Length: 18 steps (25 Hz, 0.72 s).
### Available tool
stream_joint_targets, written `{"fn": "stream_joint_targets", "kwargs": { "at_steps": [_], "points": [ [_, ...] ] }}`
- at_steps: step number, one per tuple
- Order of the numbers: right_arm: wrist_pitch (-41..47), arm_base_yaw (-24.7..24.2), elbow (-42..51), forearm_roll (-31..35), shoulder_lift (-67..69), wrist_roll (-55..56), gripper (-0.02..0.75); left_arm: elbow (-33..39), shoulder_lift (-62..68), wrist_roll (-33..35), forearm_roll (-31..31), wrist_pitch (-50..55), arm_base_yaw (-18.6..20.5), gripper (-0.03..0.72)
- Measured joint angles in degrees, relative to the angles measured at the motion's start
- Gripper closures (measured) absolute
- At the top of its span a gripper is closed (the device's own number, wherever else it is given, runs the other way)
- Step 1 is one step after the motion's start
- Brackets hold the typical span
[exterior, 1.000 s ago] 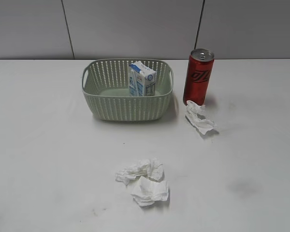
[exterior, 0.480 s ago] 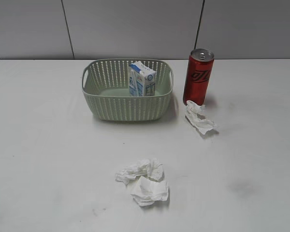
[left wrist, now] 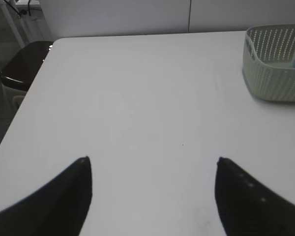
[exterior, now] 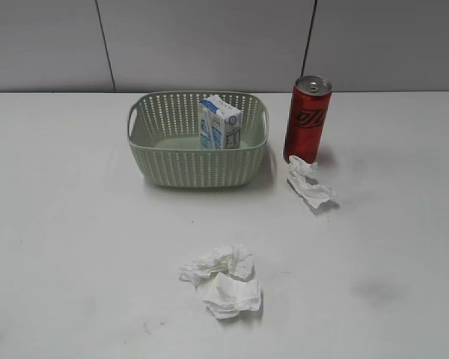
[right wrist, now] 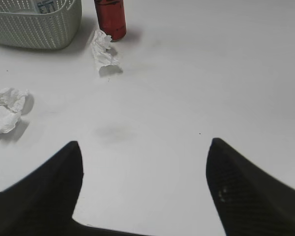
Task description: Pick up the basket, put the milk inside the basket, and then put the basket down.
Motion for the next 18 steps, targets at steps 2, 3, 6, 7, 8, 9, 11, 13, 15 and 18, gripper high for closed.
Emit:
{"fn": "stream_joint_targets", "kwargs": {
  "at_steps": [2,3,6,7,8,9,11,13,15,18],
  "points": [
    [0.0,0.0,0.0,0.0,0.0,0.0,0.148,0.0,-1.08,-0.12,0.12,0.06,0.0,0.095],
    [0.0,0.0,0.0,0.0,0.0,0.0,0.148,0.0,-1.25,-0.14,0.22,0.06,0.0,0.095],
    [0.0,0.0,0.0,0.0,0.0,0.0,0.148,0.0,-1.37,-0.18,0.22,0.07,0.0,0.095],
    [0.0,0.0,0.0,0.0,0.0,0.0,0.148,0.0,-1.37,-0.18,0.24,0.07,0.0,0.095],
    [0.0,0.0,0.0,0.0,0.0,0.0,0.148,0.0,-1.37,-0.18,0.24,0.07,0.0,0.095],
    [0.0,0.0,0.0,0.0,0.0,0.0,0.148,0.0,-1.37,-0.18,0.24,0.07,0.0,0.095],
    [0.0,0.0,0.0,0.0,0.0,0.0,0.148,0.0,-1.37,-0.18,0.35,0.07,0.0,0.095],
    [0.0,0.0,0.0,0.03,0.0,0.0,0.148,0.0,-1.37,-0.77,0.76,0.07,0.0,0.095],
    [0.0,0.0,0.0,0.03,0.0,0.0,0.148,0.0,-1.37,-2.21,1.77,0.07,0.0,0.095],
    [0.0,0.0,0.0,0.03,0.0,0.05,0.148,0.0,-1.37,-4.13,3.23,0.01,0.0,0.095]
  ]
}}
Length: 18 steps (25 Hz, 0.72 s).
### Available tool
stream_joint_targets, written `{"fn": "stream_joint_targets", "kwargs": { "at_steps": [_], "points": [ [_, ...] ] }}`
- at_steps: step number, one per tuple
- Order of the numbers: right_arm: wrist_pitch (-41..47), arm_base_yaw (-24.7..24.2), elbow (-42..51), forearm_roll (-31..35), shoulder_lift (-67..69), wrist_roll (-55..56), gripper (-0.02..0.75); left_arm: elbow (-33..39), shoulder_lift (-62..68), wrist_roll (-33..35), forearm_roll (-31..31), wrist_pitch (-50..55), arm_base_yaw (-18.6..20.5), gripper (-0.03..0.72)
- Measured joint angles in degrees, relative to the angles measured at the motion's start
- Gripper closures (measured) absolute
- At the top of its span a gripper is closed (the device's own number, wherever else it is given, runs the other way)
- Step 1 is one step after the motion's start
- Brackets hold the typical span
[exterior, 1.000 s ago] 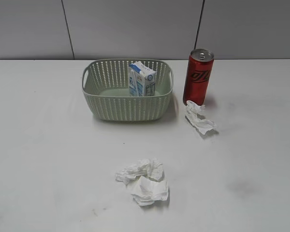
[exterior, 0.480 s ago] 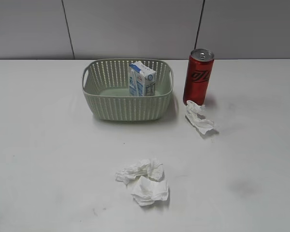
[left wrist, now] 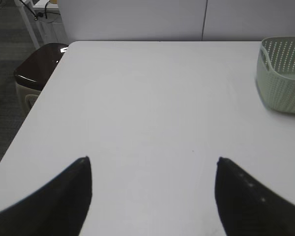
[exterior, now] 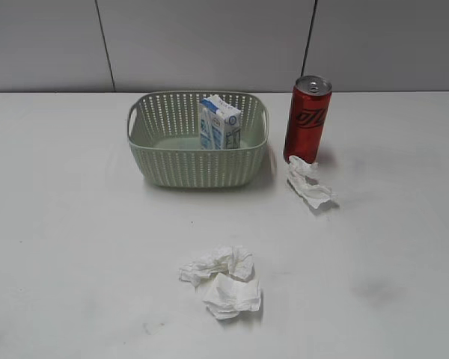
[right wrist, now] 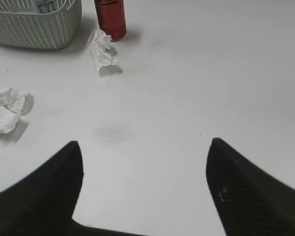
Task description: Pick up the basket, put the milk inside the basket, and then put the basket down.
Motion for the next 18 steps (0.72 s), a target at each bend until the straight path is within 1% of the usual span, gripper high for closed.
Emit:
{"fn": "stream_joint_targets", "kwargs": {
  "at_steps": [7,12,18],
  "points": [
    [0.0,0.0,0.0,0.04,0.0,0.0,0.148,0.13,0.0,-0.79,0.34,-0.18,0.0,0.096],
    [0.0,0.0,0.0,0.07,0.0,-0.06,0.148,1.16,0.0,-2.96,1.47,0.57,0.0,0.096],
    [0.0,0.0,0.0,0.1,0.0,0.0,0.148,1.16,0.0,-3.36,1.59,0.57,0.0,0.096]
  ]
}}
